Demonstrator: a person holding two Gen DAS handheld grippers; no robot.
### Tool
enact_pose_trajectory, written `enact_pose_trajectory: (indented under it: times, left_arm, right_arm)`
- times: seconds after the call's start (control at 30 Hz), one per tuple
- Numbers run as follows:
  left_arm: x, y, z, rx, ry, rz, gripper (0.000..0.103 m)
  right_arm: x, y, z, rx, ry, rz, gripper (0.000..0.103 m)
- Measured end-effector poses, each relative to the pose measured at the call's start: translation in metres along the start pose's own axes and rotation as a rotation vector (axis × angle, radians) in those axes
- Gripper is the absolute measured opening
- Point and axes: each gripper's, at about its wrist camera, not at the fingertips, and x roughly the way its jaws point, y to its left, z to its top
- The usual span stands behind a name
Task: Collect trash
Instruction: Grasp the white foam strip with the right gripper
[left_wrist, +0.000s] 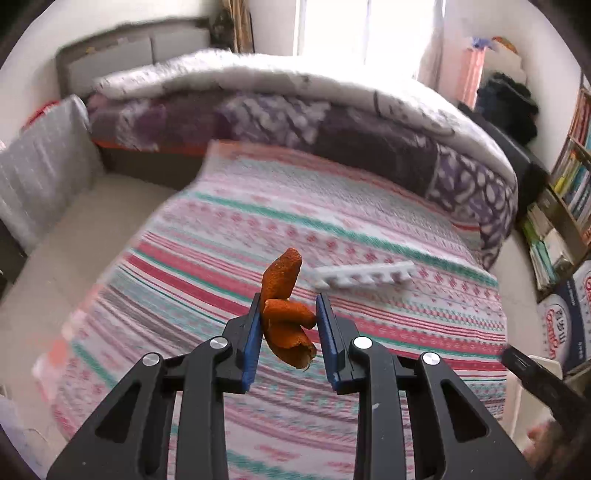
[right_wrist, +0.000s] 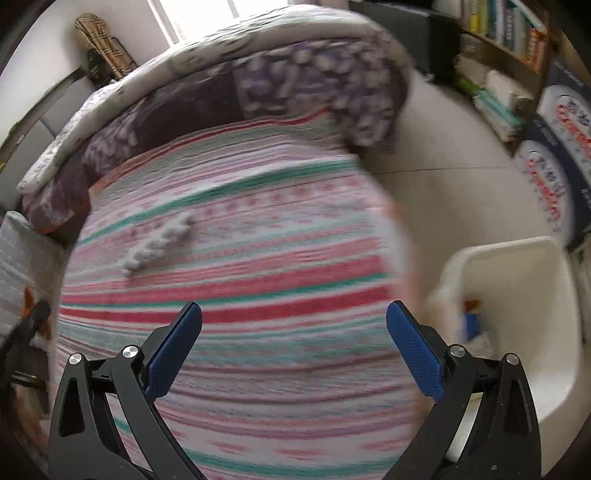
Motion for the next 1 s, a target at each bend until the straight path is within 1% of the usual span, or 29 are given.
enact_pose_trajectory:
  times: [0.07,0.1,0.17,0.23,0.3,0.4,0.47,0.53,0.6,0.63,0.67,0.7,0.73,0.77,0.8,0.83,0.87,0.93,1.0]
  left_arm:
    - [-0.016,0.012,0.003,0.011,-0.050,0.025,0.029]
    - [-0.022,0.020,0.004,0.007,-0.068,0.030,0.029]
    - [-0.036,0.036,0.008,-0.023,-0.101,0.031,0.029]
    - [-0.042,0.048,0.010,-0.044,-0.115,0.036,0.029]
    - [-0.046,0.057,0.011,-0.056,-0.124,0.045,0.029]
    - [-0.050,0.063,0.010,-0.042,-0.140,0.067,0.029]
    - [-0.052,0.066,0.009,-0.033,-0.146,0.075,0.029]
    - [-0.051,0.068,0.007,-0.027,-0.144,0.078,0.030]
    - [-0.049,0.070,0.005,-0.022,-0.138,0.079,0.030]
    - [-0.049,0.071,0.004,-0.019,-0.135,0.081,0.030]
    - [-0.048,0.072,0.004,-0.018,-0.133,0.083,0.030]
    - [-0.048,0.073,0.003,-0.018,-0.131,0.084,0.030]
    - [-0.048,0.074,0.003,-0.020,-0.130,0.083,0.030]
    - [-0.048,0.075,0.003,-0.022,-0.129,0.082,0.030]
    - [-0.049,0.076,0.003,-0.024,-0.129,0.081,0.030]
    - [-0.049,0.077,0.002,-0.025,-0.129,0.081,0.030]
    - [-0.049,0.078,0.002,-0.025,-0.128,0.083,0.030]
    - [-0.048,0.079,0.001,-0.029,-0.121,0.088,0.030]
    - [-0.046,0.082,0.000,-0.045,-0.108,0.085,0.030]
  right_arm:
    - [0.018,0.031,0.003,0.038,0.031,0.033,0.095]
    - [0.030,0.048,0.006,0.063,0.043,0.032,0.095]
    - [0.051,0.075,0.012,0.121,0.042,-0.001,0.091]
    - [0.073,0.096,0.018,0.189,0.047,-0.033,0.091]
    - [0.092,0.109,0.021,0.248,0.069,-0.059,0.089]
    - [0.113,0.121,0.025,0.324,0.082,-0.093,0.089]
    - [0.123,0.131,0.028,0.330,0.079,-0.125,0.094]
    - [0.130,0.143,0.030,0.275,0.060,-0.178,0.094]
    - [0.136,0.157,0.032,0.186,0.038,-0.215,0.093]
    - [0.138,0.163,0.030,0.142,0.030,-0.229,0.090]
    - [0.140,0.171,0.027,0.070,0.014,-0.249,0.082]
    - [0.139,0.177,0.021,-0.003,-0.016,-0.253,0.077]
    - [0.137,0.180,0.018,-0.048,-0.040,-0.236,0.066]
    - [0.133,0.182,0.014,-0.094,-0.057,-0.208,0.052]
    - [0.131,0.183,0.011,-0.132,-0.059,-0.174,0.051]
    - [0.128,0.185,0.009,-0.170,-0.050,-0.133,0.044]
    - [0.125,0.183,0.006,-0.208,-0.030,-0.067,0.038]
    - [0.116,0.179,0.002,-0.276,-0.006,0.049,0.033]
    - [0.103,0.174,-0.004,-0.333,-0.021,0.097,0.031]
